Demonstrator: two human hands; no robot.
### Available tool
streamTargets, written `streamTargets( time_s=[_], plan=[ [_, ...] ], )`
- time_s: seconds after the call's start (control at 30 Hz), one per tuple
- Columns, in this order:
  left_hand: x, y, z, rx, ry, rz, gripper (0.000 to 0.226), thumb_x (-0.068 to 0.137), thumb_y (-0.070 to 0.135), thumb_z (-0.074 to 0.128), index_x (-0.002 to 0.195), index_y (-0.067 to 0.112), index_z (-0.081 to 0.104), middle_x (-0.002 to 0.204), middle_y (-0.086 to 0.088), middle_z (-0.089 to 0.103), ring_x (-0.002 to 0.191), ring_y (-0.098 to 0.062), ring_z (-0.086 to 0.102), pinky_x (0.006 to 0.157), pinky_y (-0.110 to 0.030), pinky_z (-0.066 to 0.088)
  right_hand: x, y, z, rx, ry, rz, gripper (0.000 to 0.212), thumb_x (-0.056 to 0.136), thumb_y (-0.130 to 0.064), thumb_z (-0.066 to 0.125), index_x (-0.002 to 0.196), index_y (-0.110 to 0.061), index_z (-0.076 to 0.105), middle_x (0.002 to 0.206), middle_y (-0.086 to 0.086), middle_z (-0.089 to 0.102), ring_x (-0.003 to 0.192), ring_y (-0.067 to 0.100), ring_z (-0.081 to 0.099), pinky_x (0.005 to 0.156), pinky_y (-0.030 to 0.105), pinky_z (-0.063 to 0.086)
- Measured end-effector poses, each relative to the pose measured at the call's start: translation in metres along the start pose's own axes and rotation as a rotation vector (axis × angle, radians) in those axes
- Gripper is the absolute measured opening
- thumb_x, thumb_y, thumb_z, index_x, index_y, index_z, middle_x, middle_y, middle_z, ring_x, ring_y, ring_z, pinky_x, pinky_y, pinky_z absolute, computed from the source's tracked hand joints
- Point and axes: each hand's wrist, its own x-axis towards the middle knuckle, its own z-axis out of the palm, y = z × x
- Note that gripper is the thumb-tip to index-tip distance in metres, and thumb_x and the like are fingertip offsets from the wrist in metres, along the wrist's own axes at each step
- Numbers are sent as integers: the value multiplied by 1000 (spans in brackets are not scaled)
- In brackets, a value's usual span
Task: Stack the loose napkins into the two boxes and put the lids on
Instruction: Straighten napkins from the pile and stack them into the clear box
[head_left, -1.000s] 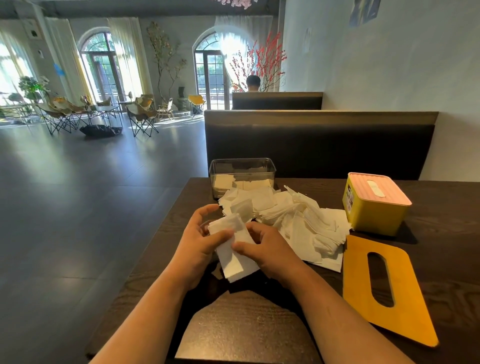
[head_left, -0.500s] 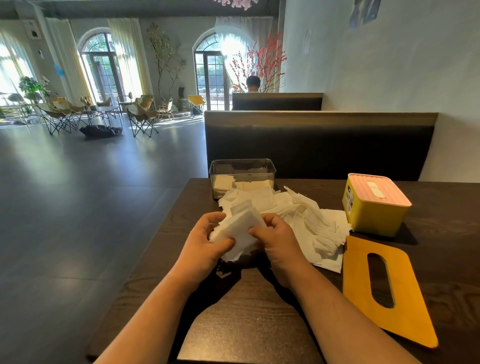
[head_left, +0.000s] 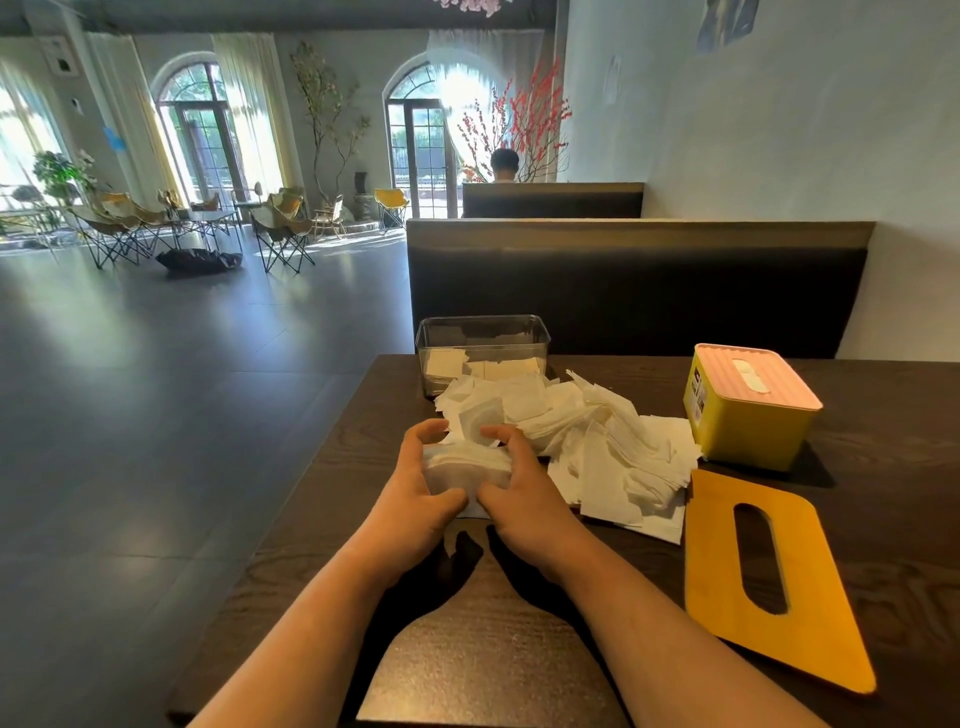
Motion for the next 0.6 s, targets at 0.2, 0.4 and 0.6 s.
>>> streamTargets(
  time_s=[0.2, 0.4, 0.6],
  plan=[
    [5, 0, -3, -55, 183, 8, 61, 95, -7, 63, 140, 32, 47, 125, -1, 63, 98, -3, 71, 76, -21, 59, 2, -2, -1, 64, 78, 2, 49, 96, -2, 51, 126, -42, 53, 125, -9, 54, 109, 13, 61, 84, 30, 61],
    [6, -6, -2, -47, 10, -15, 79, 89, -15, 57, 145, 39, 40, 134, -7, 62, 109, -20, 72, 88, -32, 60, 0, -1, -1, -34, 33, 15, 62, 88, -2, 51, 132, -46, 43, 133, -4, 50, 118, 15, 54, 105, 42, 52],
    [5, -3, -1, -3, -70, -3, 88, 91, -14, 56, 154, 41, 27, 146, 3, 51, 117, -12, 69, 94, -29, 58, -1, 0, -1, -38, 31, -25, 60, 89, -7, 58, 133, -45, 43, 135, -6, 49, 119, 15, 56, 99, 33, 54]
  ],
)
